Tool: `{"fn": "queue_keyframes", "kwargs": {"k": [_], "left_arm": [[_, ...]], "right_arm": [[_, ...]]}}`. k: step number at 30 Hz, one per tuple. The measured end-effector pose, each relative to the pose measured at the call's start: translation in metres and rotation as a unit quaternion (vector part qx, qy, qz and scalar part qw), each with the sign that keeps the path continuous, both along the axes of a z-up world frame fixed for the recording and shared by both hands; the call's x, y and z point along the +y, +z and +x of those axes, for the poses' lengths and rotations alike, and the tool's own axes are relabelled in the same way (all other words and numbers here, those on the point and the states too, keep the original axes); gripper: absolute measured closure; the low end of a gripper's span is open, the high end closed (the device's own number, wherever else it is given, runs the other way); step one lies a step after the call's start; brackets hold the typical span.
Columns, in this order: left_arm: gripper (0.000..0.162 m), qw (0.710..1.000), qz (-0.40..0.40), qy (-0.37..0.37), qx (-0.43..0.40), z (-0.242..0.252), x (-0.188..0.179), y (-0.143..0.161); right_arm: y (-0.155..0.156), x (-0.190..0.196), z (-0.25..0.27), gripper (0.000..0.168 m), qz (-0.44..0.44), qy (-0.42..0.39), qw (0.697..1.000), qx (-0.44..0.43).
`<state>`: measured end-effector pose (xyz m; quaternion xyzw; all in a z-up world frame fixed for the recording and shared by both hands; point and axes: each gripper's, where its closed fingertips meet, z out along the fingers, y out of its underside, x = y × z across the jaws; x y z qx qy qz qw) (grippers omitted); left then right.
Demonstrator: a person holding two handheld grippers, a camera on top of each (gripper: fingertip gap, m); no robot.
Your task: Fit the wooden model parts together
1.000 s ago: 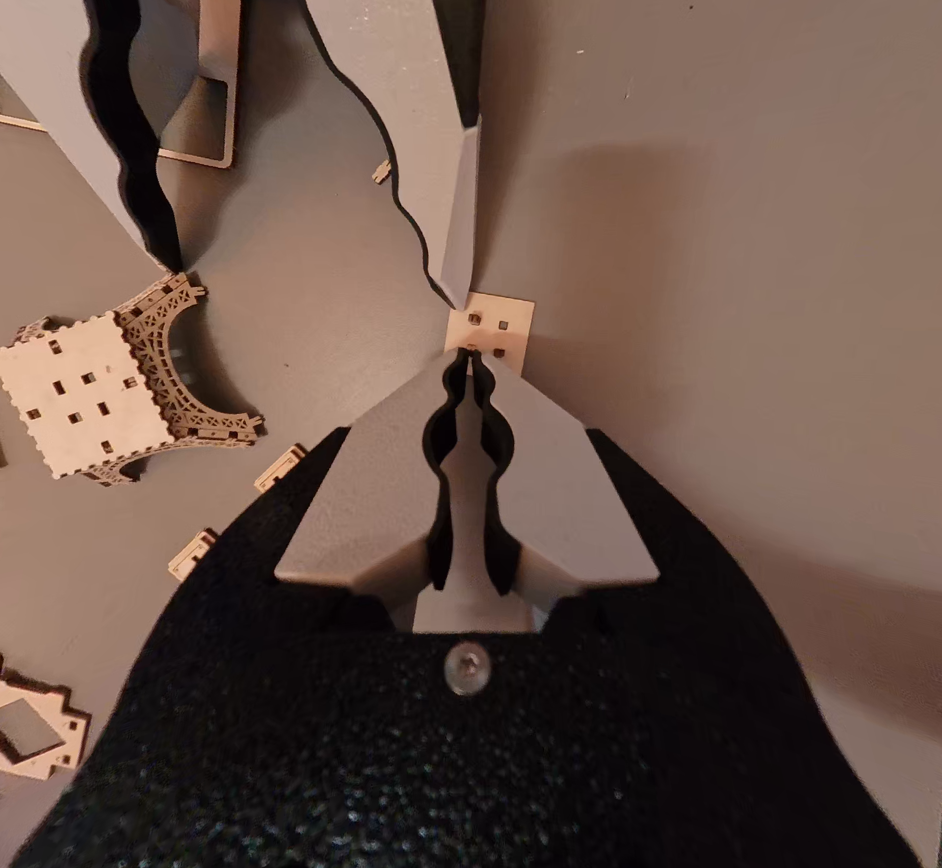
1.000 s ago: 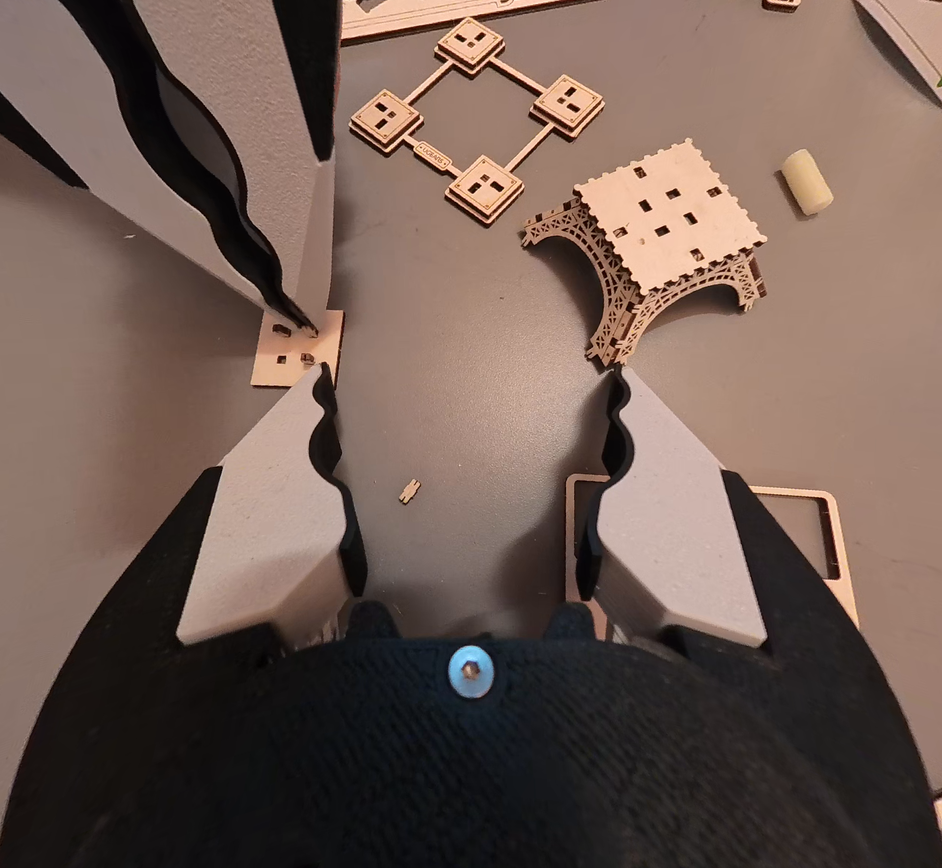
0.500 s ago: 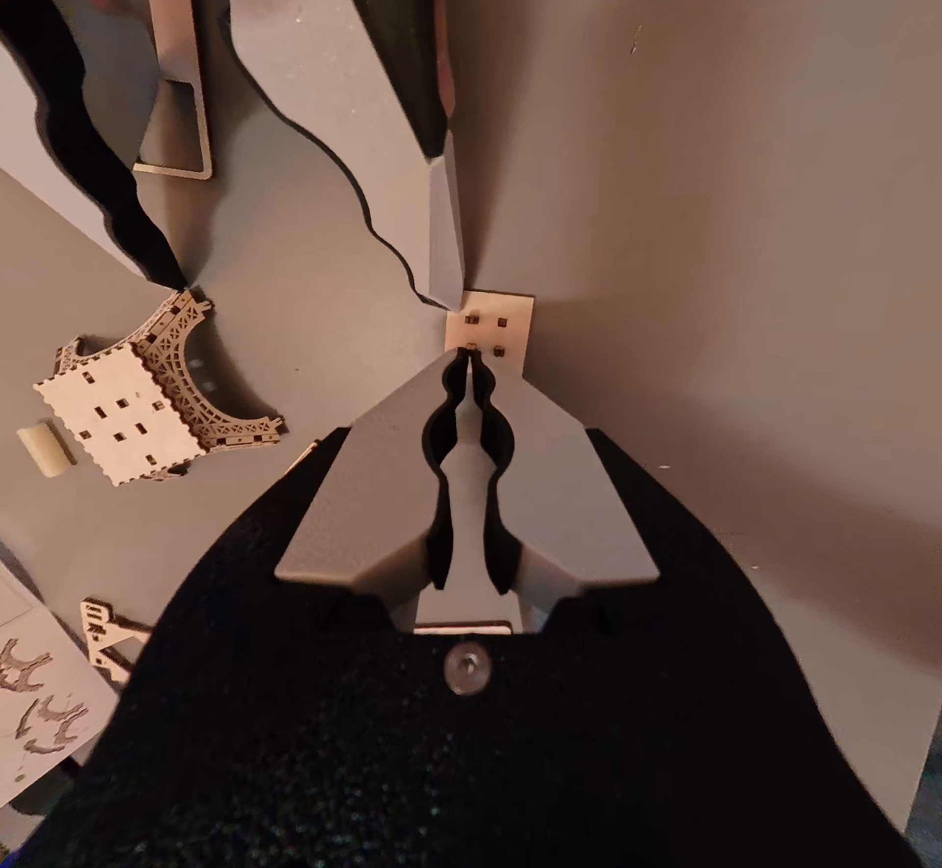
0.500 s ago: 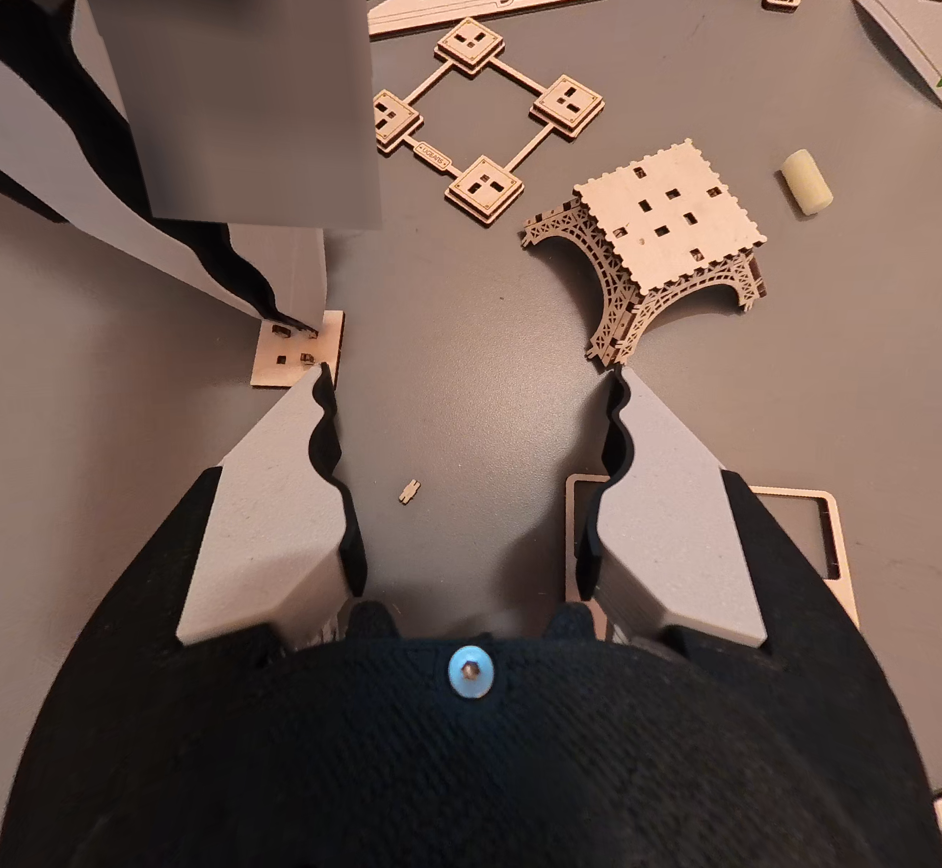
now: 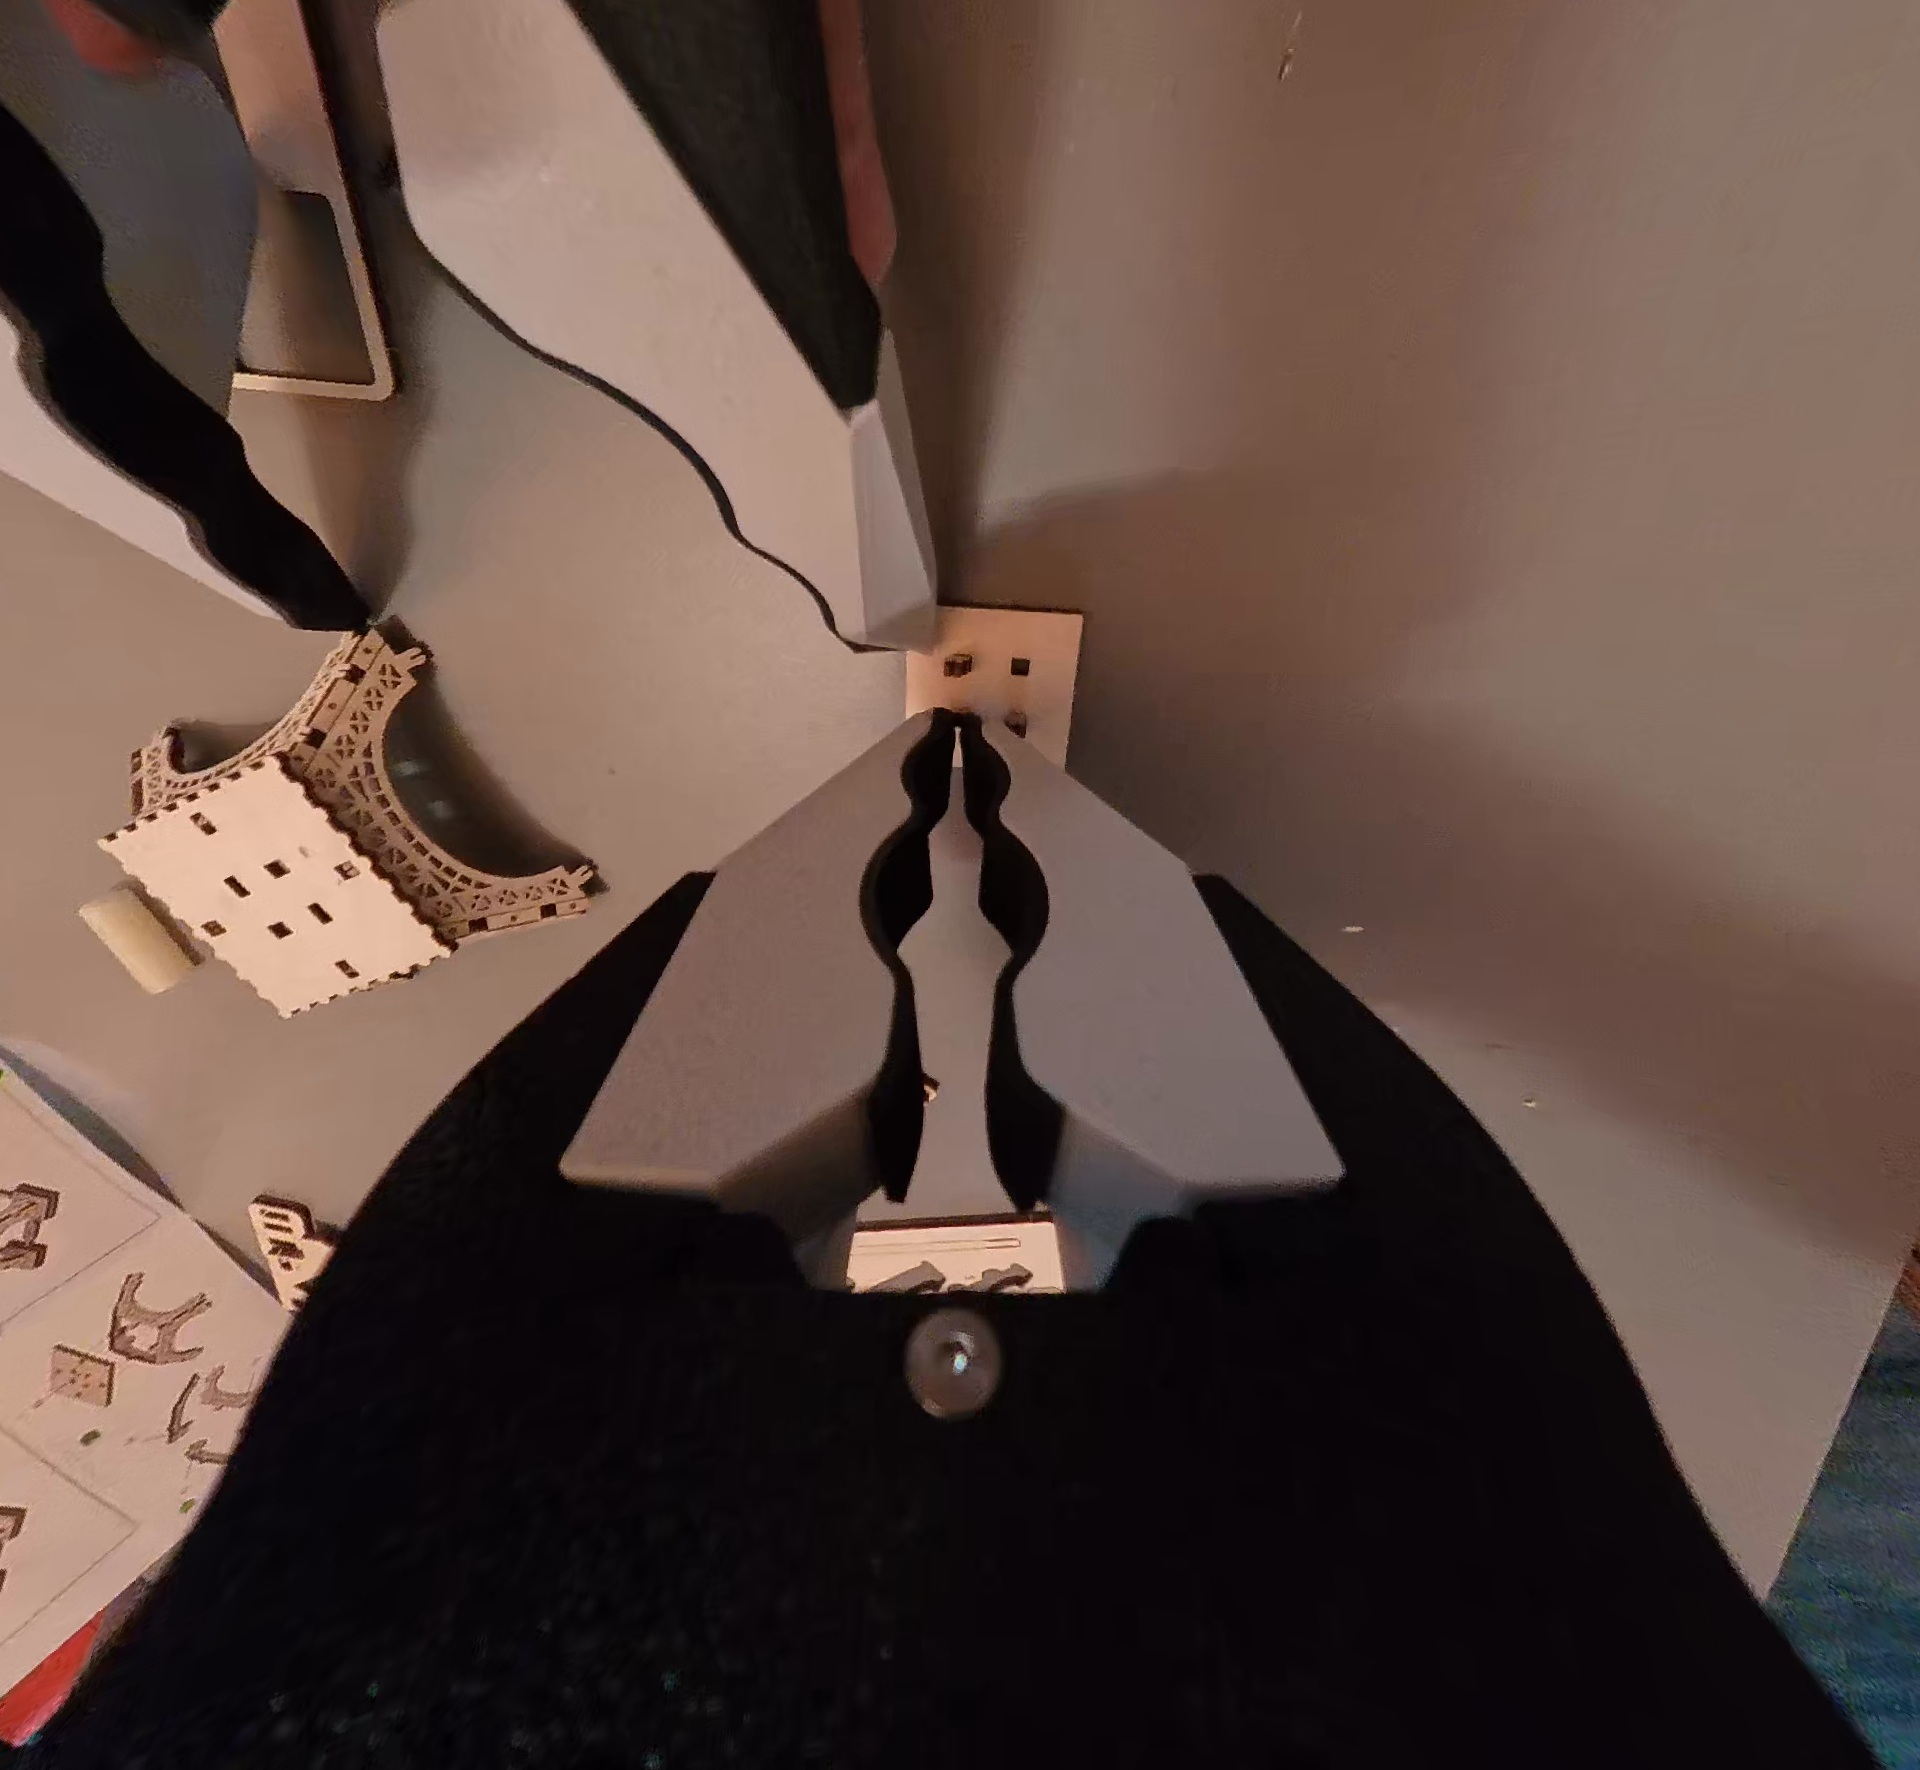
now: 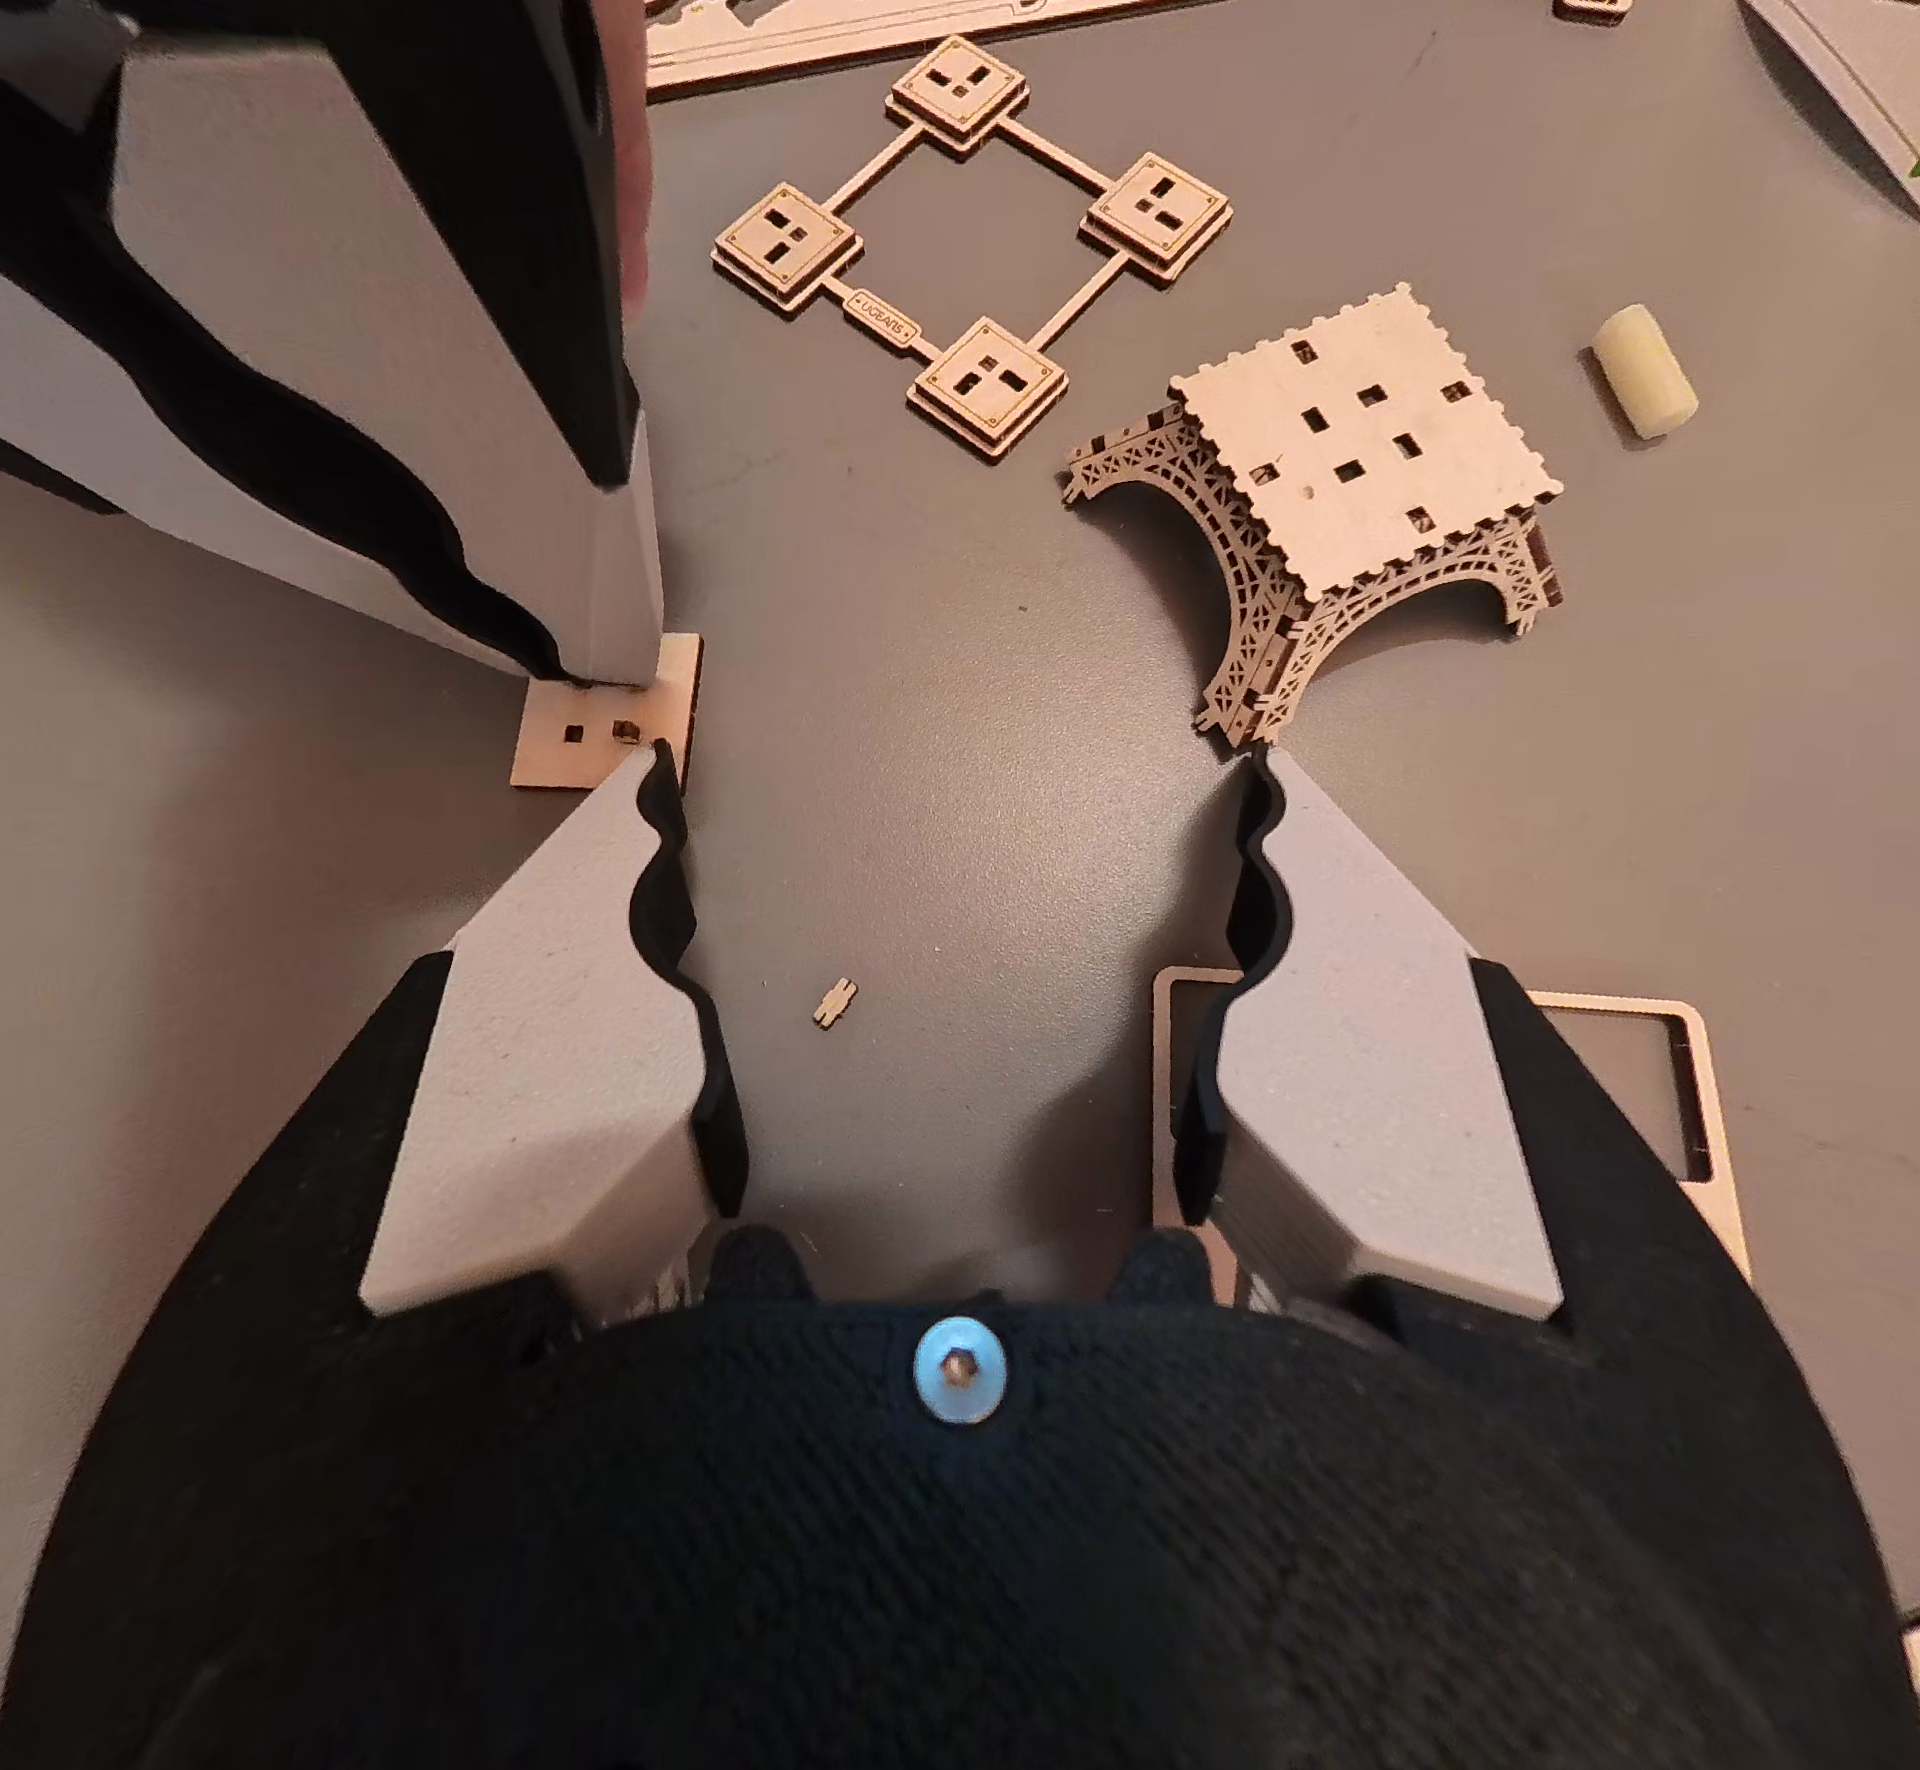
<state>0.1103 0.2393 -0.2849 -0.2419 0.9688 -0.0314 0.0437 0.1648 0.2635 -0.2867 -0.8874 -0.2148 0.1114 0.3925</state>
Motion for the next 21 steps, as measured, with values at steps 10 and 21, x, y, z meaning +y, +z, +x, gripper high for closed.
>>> {"fn": "queue_keyframes", "kwargs": {"k": [10, 21], "left_arm": [[0.162, 1.000, -0.013, 0.005, 0.001, 0.0000, -0.0004, 0.0001], [0.162, 0.999, -0.046, 0.021, -0.016, -0.0003, -0.0006, 0.0005]], "right_arm": [[0.0000, 0.0000, -0.0001, 0.063, 0.000, 0.000, 1.000, 0.000], [0.0000, 0.0001, -0.0001, 0.063, 0.000, 0.000, 1.000, 0.000]]}}
